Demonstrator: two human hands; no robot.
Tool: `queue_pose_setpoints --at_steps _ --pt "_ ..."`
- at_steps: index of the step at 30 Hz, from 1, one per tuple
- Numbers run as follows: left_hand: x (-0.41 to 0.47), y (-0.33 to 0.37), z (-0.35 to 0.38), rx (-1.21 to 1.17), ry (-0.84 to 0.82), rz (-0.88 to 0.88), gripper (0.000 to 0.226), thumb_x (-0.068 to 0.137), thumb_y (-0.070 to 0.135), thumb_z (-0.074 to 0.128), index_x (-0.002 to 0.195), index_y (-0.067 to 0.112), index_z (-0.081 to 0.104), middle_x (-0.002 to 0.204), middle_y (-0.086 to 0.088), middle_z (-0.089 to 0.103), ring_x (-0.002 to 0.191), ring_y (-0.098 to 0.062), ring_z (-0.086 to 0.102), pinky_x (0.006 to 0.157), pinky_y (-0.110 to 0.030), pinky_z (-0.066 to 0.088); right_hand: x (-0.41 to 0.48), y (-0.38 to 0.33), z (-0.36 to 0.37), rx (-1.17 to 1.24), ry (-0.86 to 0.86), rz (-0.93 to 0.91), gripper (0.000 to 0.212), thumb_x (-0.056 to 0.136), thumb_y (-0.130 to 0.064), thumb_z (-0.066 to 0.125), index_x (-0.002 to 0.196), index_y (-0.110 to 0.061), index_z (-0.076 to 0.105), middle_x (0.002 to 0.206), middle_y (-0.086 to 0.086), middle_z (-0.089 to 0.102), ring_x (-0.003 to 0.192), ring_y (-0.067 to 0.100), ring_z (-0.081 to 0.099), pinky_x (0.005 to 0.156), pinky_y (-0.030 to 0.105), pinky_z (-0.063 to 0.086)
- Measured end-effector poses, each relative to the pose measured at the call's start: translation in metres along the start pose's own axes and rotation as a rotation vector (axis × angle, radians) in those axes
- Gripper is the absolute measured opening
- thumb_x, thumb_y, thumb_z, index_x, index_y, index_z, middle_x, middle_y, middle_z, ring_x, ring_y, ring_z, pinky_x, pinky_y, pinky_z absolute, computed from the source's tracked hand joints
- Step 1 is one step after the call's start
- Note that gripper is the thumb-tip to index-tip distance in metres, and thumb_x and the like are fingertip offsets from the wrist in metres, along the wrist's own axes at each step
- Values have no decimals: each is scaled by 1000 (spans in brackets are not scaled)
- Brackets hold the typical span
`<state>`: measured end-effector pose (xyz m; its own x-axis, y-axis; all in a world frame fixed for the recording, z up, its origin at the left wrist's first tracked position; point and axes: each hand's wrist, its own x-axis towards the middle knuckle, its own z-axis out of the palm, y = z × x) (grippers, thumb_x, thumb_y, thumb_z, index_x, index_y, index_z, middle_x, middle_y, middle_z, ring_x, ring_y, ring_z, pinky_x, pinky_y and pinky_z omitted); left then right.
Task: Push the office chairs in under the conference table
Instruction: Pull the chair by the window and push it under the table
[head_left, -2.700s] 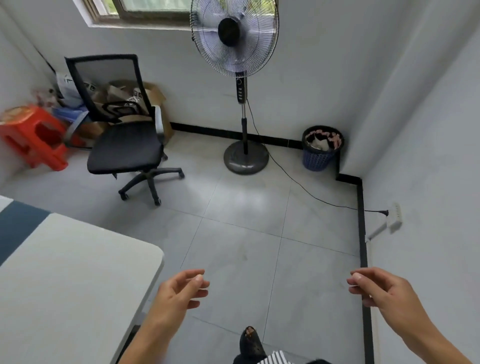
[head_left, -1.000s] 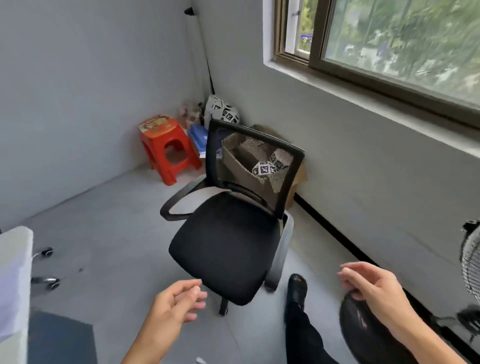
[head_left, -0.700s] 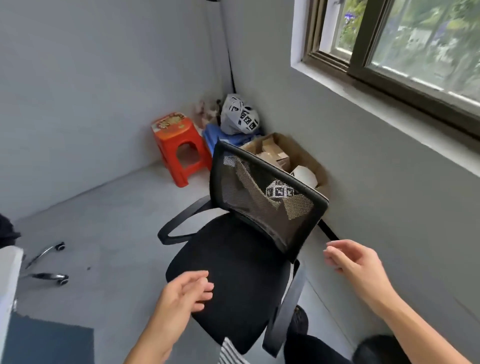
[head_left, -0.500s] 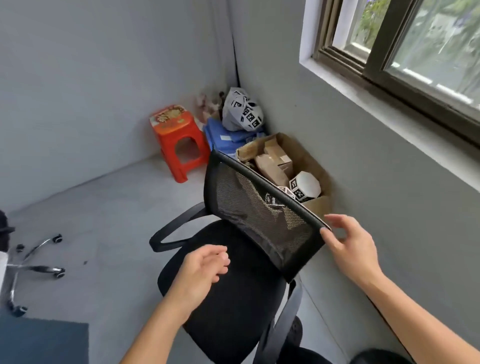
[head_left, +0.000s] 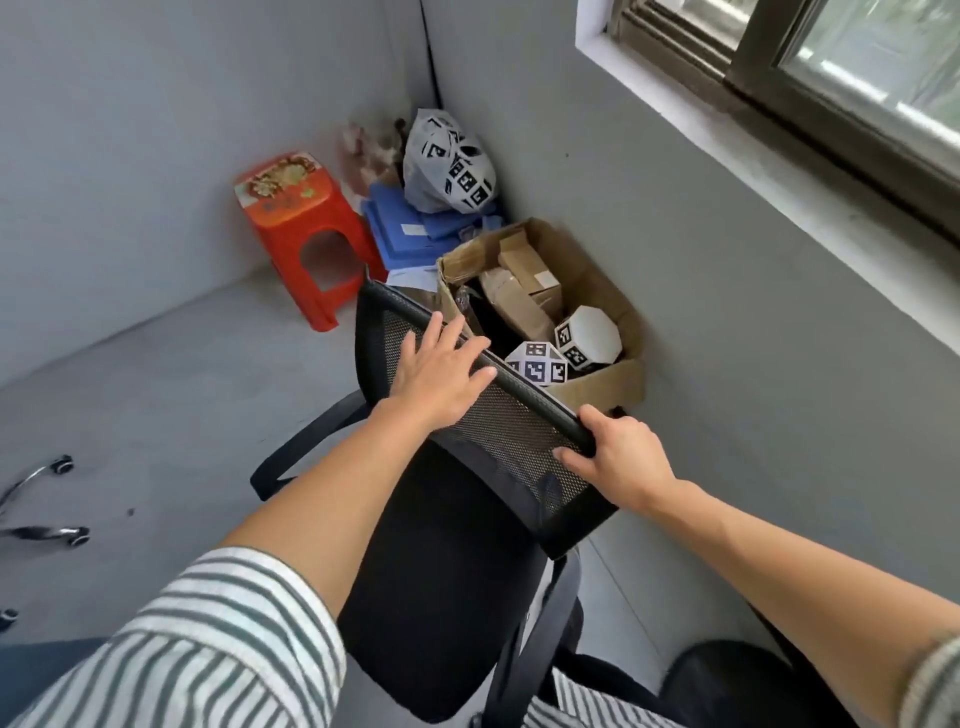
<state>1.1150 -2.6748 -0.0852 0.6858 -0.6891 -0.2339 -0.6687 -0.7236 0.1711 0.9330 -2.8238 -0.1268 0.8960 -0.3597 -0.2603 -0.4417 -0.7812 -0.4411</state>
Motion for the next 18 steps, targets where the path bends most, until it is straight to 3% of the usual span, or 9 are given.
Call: queue_pose_setpoints --at_steps 3,9,18 --pt "-17 -13 13 23 69 31 43 94 45 38 134 31 37 155 -2 23 147 -26 2 116 -53 15 -10 -7 7 1 20 -23 40 81 -52 61 80 -23 33 65 -1 49 64 26 45 58 33 38" --pt "-67 -23 22 7 78 21 43 93 44 40 134 30 36 154 -3 24 147 -27 2 110 -51 27 -45 -23 33 -42 13 -51 38 82 -56 56 85 -22 38 66 -1 55 71 29 60 62 36 47" --pt "-167 -102 34 -120 66 -147 39 93 39 45 130 26 40 155 -1 20 147 -23 -3 104 -51 36 -88 -109 102 32 17 -107 42 82 -57 57 85 -17 44 77 8 67 80 37 61 62 38 45"
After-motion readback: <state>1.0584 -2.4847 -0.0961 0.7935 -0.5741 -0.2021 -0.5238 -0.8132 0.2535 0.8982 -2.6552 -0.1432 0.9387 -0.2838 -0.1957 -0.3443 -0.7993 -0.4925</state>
